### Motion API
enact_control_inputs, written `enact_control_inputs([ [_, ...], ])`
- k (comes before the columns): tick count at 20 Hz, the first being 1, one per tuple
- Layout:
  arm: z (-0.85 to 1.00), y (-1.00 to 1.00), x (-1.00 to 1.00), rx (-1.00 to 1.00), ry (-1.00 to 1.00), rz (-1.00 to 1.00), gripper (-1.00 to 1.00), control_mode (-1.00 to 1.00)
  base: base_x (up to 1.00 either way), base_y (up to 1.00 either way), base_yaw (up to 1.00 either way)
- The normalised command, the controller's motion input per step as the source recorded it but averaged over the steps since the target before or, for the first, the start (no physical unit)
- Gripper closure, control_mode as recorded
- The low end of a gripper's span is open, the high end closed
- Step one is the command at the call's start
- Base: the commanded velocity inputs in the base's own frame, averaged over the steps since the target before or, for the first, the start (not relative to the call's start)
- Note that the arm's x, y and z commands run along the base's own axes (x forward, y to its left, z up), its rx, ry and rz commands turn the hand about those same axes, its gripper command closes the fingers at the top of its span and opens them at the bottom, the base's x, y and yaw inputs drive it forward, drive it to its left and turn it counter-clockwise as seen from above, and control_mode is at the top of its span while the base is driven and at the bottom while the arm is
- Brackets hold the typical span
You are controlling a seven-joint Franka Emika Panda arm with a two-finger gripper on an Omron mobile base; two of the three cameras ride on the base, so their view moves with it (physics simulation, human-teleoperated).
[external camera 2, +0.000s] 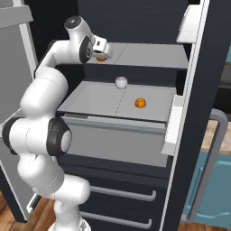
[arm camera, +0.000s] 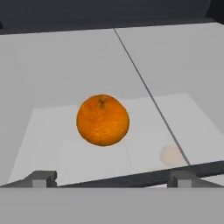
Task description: Pick the orange and tangerine from the fridge and place them on the plate next to the blender to make a fruit smoothie.
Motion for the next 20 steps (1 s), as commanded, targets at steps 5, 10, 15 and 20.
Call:
enact_control_inputs([
  [5, -0.18, 0.00, 0.70, 0.00, 0.05, 0.00, -1.00, -1.00, 0.00, 0.00, 0.00],
  [10, -0.26, 0.00, 0.59, 0.00, 0.04, 0.00, -1.00, -1.00, 0.00, 0.00, 0.00],
  [15, -0.26, 0.00, 0.47, 0.00, 0.01, 0.00, 1.00, -1.00, 0.00, 0.00, 0.00],
  [20, -0.70, 0.00, -0.21, 0.00, 0.00, 0.00, 1.00, -1.00, 0.00, 0.00, 0.00],
])
